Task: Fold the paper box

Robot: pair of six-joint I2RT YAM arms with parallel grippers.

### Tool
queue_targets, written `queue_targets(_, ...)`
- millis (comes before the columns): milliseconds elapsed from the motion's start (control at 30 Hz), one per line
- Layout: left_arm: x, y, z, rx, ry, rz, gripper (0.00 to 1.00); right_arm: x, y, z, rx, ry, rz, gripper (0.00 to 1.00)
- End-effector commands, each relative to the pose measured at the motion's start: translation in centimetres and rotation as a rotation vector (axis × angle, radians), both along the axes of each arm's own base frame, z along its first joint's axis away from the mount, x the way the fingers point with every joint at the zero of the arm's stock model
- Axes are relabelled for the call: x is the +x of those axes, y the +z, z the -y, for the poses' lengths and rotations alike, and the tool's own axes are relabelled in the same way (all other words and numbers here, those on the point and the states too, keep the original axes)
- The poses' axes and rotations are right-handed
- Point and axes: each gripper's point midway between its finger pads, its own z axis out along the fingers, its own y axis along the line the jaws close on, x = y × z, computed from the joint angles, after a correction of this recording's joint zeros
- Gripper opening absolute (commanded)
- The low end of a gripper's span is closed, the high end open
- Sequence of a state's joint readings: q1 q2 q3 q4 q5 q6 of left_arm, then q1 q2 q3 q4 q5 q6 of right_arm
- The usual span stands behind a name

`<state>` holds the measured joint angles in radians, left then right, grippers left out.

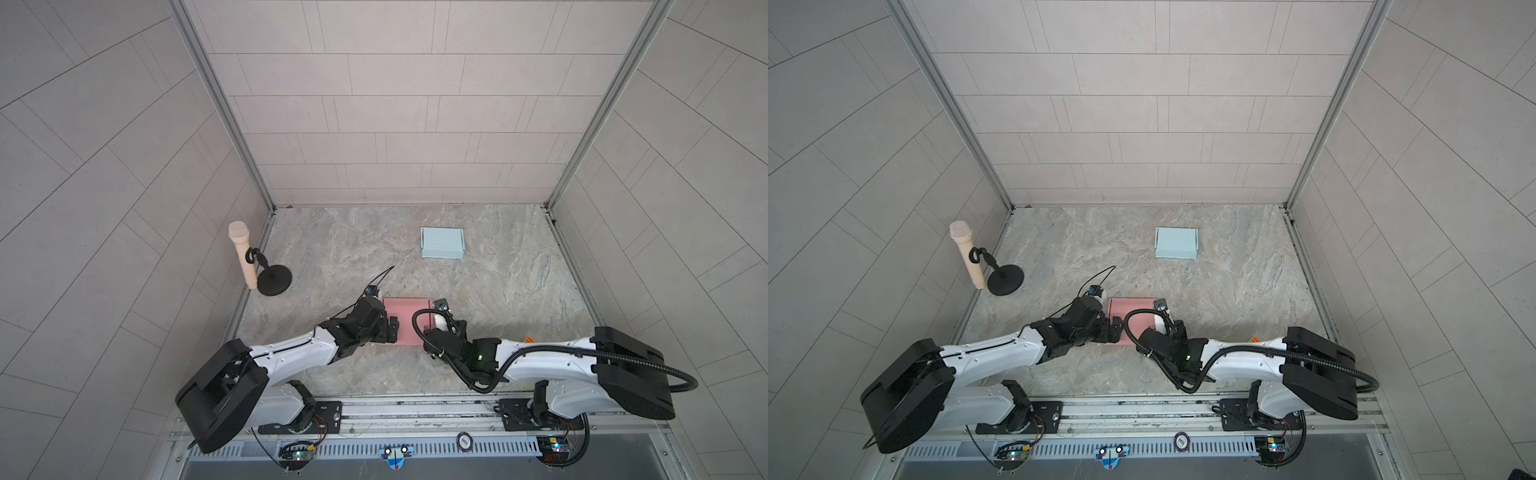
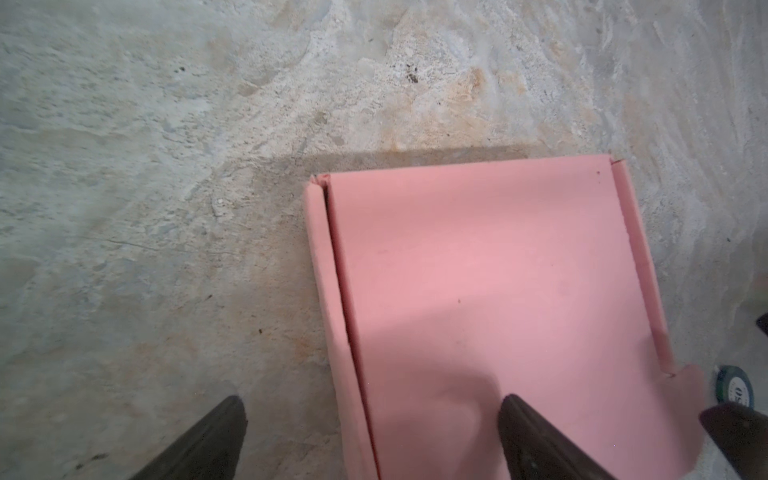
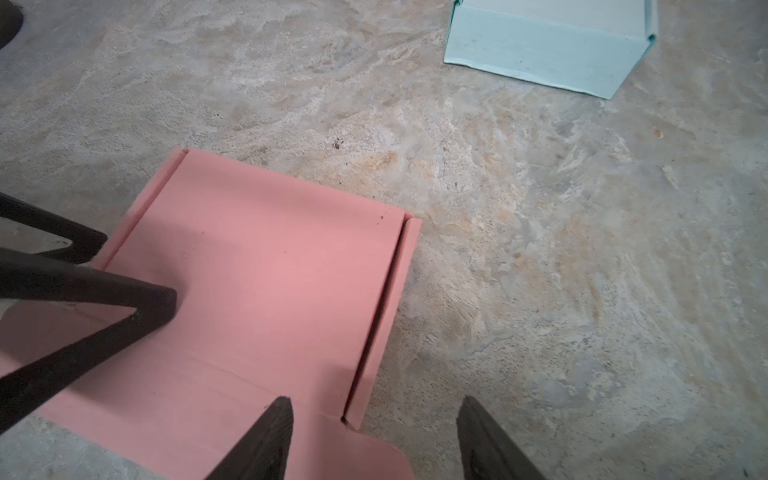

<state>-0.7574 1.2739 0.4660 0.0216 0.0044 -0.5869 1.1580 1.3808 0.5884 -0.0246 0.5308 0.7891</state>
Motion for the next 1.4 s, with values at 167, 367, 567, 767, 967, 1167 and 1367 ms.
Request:
queue_targets(167, -0.2, -0.9, -0.4, 0.003, 0.005, -0.010, 0.99, 0.1, -0.3, 0.5, -0.020, -0.029, -0.012, 0.65)
queue_targets(367, 0.2, 1.7, -0.2, -0.009, -0.009, 0.035, 1.00, -0.1, 1.2, 0.9, -0.016, -0.024, 0.000, 0.65)
queue_targets(567, -0.2, 4.9, -1.8, -0.022, 0.019, 0.118, 1.00, -0.1, 3.8, 0.8, 0.020, -0.026, 0.008, 0.66)
queue_targets(767, -2.2, 5.1, -3.0, -0.029, 0.000, 0.112, 1.00, -0.9, 3.8, 1.5, 0.018, -0.025, -0.035, 0.67)
queue_targets(967, -3.4, 4.5, -3.1, -0.058, -0.020, 0.103, 1.00, -1.6, 3.6, 1.8, 0.005, -0.010, -0.067, 0.67)
queue_targets(1167, -4.0, 4.7, -3.0, -0.050, -0.053, 0.094, 1.00, -1.8, 3.8, 1.6, 0.018, -0.013, -0.091, 0.67)
queue_targets(1367, -4.3, 4.4, -2.6, -0.070, -0.074, 0.084, 1.00, -2.1, 3.5, 1.4, 0.033, -0.017, -0.114, 0.67)
